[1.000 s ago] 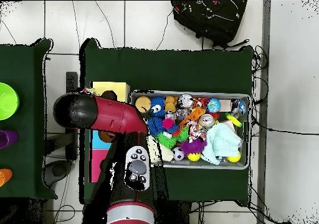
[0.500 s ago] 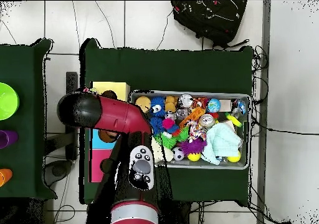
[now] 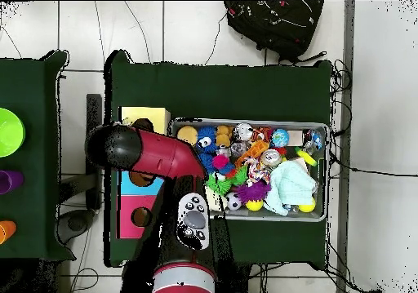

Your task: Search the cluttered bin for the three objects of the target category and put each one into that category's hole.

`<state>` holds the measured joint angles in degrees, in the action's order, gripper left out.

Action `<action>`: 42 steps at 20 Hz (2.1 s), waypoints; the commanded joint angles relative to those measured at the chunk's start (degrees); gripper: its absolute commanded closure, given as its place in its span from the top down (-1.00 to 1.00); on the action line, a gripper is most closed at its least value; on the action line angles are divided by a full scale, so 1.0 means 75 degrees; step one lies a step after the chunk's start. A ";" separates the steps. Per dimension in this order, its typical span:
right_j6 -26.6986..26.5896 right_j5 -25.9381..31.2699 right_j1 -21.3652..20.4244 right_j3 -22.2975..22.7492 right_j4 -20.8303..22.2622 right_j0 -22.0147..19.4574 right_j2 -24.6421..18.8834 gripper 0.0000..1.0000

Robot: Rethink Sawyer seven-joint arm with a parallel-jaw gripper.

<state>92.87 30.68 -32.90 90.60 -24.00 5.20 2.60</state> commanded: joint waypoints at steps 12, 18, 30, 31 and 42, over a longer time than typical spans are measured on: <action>0.1487 0.0564 0.0055 0.0835 0.0053 -0.0506 -0.0144 -1.00; 0.1534 0.0587 0.0227 0.0365 0.0153 -0.0453 -0.0042 -1.00; 0.1468 0.0594 0.0642 -0.0545 0.0199 -0.0459 0.0046 -1.00; 0.1447 0.0568 0.0686 -0.0595 0.0203 -0.0469 0.0044 -1.00; 0.1481 0.0527 0.0763 -0.0805 0.0210 -0.0390 0.0204 -1.00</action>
<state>92.87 30.69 -29.90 85.66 -23.74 2.96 4.75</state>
